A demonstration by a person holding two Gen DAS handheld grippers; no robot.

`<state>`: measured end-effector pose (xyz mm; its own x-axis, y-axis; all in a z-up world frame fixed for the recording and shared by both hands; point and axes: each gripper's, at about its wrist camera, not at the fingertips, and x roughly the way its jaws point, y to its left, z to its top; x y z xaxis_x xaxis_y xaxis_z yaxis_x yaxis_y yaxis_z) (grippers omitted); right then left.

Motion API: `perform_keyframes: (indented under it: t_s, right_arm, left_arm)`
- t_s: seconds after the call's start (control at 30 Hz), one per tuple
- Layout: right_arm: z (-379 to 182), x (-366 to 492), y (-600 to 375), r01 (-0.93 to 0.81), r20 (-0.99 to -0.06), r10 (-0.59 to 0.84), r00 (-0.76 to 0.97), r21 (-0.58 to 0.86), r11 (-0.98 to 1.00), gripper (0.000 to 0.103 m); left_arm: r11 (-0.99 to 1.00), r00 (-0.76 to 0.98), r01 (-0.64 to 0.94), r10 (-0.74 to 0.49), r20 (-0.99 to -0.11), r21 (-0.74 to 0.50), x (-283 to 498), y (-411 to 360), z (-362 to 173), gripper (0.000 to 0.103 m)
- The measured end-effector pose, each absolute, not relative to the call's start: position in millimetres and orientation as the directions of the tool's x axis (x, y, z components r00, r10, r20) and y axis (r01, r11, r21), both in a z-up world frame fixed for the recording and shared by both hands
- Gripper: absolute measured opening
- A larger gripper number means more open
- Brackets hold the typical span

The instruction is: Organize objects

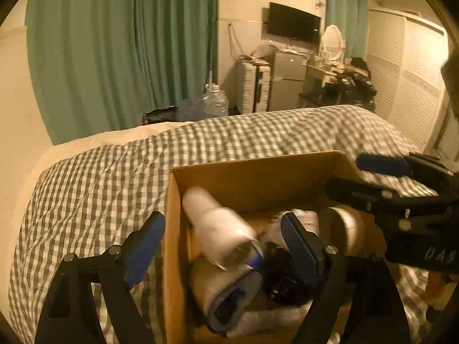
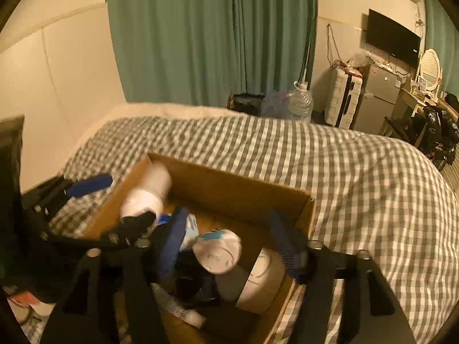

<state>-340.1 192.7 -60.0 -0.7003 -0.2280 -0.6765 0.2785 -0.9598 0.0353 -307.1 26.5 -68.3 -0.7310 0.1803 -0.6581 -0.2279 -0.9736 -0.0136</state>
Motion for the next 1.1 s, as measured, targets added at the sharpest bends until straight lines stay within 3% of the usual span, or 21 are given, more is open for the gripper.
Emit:
perform_keyframes:
  t_s: [0.27, 0.43, 0.6, 0.77, 0.9, 1.1]
  right_arm:
    - [2, -280, 204, 0.258, -0.610, -0.219, -0.762, 0.025, -0.966, 0.071]
    - [70, -221, 205, 0.235, -0.481, -0.197, -0.855, -0.021, -0.972, 0.090]
    - [110, -178, 206, 0.175, -0.395, -0.140, -0.908, -0.055, -0.983, 0.095]
    - [109, -161, 217, 0.112, -0.387, -0.094, -0.917, -0.024, -0.993, 0.100]
    - [91, -146, 219, 0.058, -0.370, -0.036, -0.928, -0.048, -0.997, 0.102]
    - [49, -148, 218, 0.076, -0.430, -0.037, -0.902, -0.073, -0.994, 0.102]
  left_arm:
    - [-0.975, -0.794, -0.220, 0.155, -0.588, 0.041, -248, 31, -6, 0.095]
    - [-0.980, -0.852, -0.191, 0.141, -0.505, 0.049, -207, 23, 48, 0.099]
    - [-0.990, -0.887, -0.136, 0.101, -0.451, 0.045, -172, 9, 83, 0.101]
    - [-0.997, -0.913, -0.063, 0.040, -0.406, 0.043, -147, 3, 91, 0.102]
    - [-0.995, -0.905, -0.087, 0.098, -0.415, -0.045, -138, -2, 80, 0.102]
    - [-0.993, -0.906, -0.064, 0.100, -0.410, -0.102, -126, -10, 51, 0.102]
